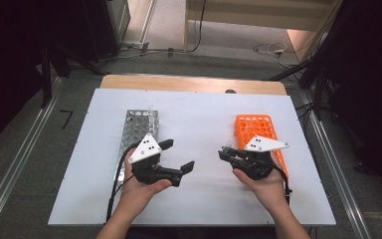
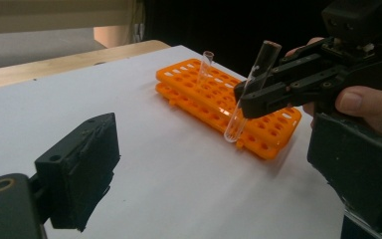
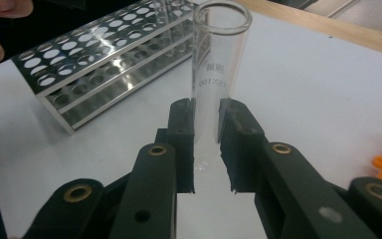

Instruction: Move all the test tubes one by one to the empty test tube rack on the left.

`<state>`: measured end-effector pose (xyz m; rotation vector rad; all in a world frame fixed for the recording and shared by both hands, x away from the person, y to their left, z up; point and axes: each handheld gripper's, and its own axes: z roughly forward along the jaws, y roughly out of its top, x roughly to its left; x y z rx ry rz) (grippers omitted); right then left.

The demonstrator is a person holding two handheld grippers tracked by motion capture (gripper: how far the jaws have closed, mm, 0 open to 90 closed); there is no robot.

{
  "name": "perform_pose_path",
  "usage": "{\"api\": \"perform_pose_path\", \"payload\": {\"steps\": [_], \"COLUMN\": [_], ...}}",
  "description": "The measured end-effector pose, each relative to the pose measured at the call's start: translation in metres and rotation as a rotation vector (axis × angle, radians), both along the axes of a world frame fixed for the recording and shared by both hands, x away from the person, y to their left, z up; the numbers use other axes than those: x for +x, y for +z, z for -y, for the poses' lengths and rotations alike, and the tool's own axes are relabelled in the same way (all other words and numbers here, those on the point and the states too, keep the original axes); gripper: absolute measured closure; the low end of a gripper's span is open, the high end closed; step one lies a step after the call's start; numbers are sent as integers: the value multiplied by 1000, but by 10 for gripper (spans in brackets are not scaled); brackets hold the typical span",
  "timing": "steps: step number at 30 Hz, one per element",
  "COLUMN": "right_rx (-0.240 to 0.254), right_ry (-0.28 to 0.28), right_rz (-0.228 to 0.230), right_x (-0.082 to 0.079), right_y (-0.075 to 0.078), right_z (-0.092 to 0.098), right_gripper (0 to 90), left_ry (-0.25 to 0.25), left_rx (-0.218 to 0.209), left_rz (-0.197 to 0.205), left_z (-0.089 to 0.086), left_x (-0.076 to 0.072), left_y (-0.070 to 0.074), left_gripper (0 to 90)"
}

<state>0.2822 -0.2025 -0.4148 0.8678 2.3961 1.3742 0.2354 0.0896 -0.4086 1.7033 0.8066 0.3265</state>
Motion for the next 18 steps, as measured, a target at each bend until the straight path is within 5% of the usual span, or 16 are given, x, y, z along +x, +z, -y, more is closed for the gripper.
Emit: {"api": "perform_pose_path", "payload": {"steps": [18], "right_rx": [-25], "right_ry": [129], "right_rz": [-3], "right_x": [-20], "right_y": [-3], "right_z": [-36], "right_gripper": [741], "left_ry": [-46], "left_rx": [-9], "left_rz": [12], "left_z": [18], "left_x": [-7], "left_y": [2], "left_gripper": [341]}}
